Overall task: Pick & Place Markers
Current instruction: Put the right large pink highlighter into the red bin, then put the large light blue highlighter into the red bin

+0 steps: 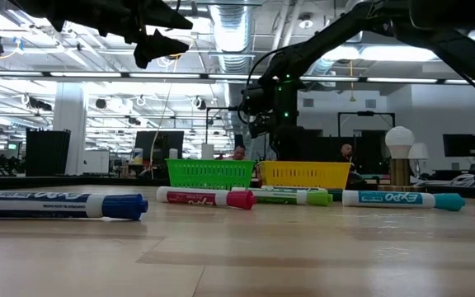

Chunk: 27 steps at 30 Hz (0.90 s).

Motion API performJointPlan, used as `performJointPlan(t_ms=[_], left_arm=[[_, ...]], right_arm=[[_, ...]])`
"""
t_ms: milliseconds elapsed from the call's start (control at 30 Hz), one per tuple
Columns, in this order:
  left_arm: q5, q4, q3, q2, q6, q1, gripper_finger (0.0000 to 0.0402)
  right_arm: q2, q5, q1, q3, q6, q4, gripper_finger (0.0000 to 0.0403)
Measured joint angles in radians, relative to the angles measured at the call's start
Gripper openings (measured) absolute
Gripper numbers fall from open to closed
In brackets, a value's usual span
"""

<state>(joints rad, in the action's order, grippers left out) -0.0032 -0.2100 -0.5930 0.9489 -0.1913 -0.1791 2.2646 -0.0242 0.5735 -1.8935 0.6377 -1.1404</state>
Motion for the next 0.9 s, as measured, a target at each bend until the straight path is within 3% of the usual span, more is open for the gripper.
performJointPlan(t_ms=[533, 900], left_arm=[[0.000, 0.000, 0.000, 0.000, 0.000, 0.000, 0.0260], [0.000, 0.000, 0.000, 0.000, 0.000, 0.000, 0.0260]], right_arm=[[-0.055, 0.024, -0.011, -0.010, -0.032, -0.062, 0.0143], [-0.415, 0.024, -0.115, -0.051, -0.248, -0.180, 0.0133]])
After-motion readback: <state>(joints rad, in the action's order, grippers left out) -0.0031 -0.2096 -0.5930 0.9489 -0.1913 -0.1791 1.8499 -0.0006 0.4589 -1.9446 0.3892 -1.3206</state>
